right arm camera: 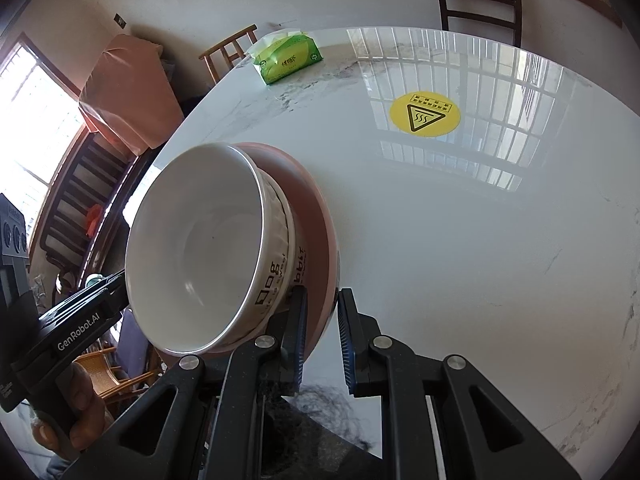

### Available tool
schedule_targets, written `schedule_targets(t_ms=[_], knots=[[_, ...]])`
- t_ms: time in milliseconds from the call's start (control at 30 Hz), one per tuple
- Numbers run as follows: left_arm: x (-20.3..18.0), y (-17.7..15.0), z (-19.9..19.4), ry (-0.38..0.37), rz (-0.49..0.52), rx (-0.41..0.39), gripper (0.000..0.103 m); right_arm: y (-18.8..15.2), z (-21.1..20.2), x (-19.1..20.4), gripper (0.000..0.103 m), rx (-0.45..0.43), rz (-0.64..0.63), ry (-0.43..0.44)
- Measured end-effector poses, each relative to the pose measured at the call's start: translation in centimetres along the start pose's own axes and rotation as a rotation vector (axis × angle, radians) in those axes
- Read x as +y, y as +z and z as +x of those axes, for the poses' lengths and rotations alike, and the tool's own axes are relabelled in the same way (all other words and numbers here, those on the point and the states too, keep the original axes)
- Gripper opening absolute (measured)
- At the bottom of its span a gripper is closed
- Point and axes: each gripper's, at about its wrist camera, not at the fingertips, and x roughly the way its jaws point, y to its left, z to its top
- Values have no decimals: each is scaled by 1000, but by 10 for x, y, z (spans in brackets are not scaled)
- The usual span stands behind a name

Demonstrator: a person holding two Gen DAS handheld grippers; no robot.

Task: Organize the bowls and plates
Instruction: 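Lift the pink bowl stack with both grippers and carry it over the plates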

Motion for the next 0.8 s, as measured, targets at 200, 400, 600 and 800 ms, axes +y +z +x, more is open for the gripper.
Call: schedule_targets(t_ms=[200, 400, 600, 800], knots=[[20, 8, -8, 16, -29, -19, 5, 9, 7, 20, 16, 5, -26, 9], [42, 17, -13, 34, -58, -33, 5, 20, 15, 42, 16, 12, -58, 19], [63, 24, -14, 51, -86, -40, 5, 30, 26, 62, 16, 25, -83, 34], [84, 32, -12, 59, -115, -38, 5, 38, 39, 77, 16, 41, -103, 47]])
